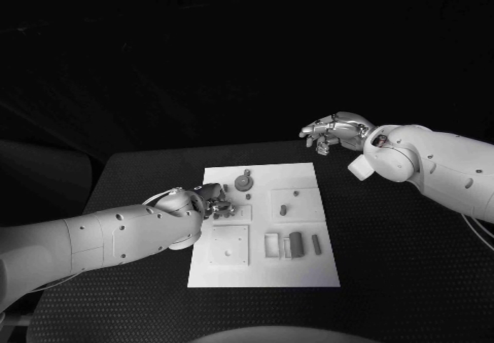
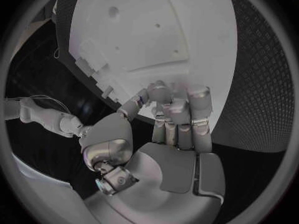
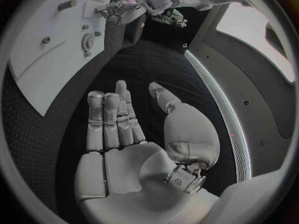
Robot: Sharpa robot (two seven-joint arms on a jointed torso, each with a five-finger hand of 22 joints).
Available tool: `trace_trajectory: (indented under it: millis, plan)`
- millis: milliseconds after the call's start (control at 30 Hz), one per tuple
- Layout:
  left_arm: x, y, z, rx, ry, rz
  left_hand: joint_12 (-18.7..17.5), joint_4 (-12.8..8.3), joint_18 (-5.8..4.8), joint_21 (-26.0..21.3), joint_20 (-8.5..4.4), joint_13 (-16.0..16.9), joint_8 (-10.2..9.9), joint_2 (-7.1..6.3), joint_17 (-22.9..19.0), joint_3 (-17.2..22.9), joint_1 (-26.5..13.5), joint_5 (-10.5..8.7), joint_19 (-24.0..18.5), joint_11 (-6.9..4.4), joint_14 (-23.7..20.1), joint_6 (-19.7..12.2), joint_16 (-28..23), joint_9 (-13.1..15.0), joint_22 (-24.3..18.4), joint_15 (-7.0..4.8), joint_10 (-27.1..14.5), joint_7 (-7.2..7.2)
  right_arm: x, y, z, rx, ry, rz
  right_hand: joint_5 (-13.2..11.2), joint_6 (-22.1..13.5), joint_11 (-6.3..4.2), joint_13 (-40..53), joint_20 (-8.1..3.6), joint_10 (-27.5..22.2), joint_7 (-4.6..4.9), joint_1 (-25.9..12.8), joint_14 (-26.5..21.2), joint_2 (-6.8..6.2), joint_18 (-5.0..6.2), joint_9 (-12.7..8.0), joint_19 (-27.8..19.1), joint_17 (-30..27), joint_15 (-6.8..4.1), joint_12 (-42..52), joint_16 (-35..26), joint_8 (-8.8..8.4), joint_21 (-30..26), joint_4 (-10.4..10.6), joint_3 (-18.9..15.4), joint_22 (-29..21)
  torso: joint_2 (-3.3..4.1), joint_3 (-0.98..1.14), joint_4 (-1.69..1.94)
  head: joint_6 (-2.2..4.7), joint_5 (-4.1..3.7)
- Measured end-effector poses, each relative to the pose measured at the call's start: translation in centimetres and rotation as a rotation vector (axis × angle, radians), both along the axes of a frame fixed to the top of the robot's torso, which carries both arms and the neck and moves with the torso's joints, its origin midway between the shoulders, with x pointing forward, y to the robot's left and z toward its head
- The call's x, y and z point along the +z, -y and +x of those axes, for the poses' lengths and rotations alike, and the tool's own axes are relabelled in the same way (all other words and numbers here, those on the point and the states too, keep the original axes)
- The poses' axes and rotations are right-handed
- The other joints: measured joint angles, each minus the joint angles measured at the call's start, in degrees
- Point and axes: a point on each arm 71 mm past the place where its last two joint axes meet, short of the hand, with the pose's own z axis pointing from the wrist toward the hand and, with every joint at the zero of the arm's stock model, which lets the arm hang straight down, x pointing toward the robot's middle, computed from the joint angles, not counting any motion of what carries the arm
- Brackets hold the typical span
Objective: Assemble the parts on the task board
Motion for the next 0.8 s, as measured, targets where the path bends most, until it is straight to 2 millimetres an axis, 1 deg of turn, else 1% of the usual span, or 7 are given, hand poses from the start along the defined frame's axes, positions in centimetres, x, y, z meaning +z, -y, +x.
trace_trajectory:
  millis: [800]
  plan:
    - [-0.05, -0.16, -0.03, 0.003, -0.019, -0.009, 0.39, 0.0, 0.01, 0.23, 0.2, 0.31, 0.5, -0.21, -0.01, 0.0, 0.21, 0.12, 0.18, 0.0, 0.0, 0.0, 0.63, 0.23, -0.02, 0.0, 0.0, 0.0, -0.06, 0.09, 0.07, -0.002, -0.002, -0.002, 0.0, 0.08, 0.0, 0.0, 0.09, 0.0, -0.08, 0.0, 0.11, 0.0, 0.0, -0.02, -0.08, -0.04, 0.11, 0.0, 0.0, 0.0, -0.33, 0.0, 0.0, -0.01, -0.01, 0.03, -0.03, 0.09, 0.08]
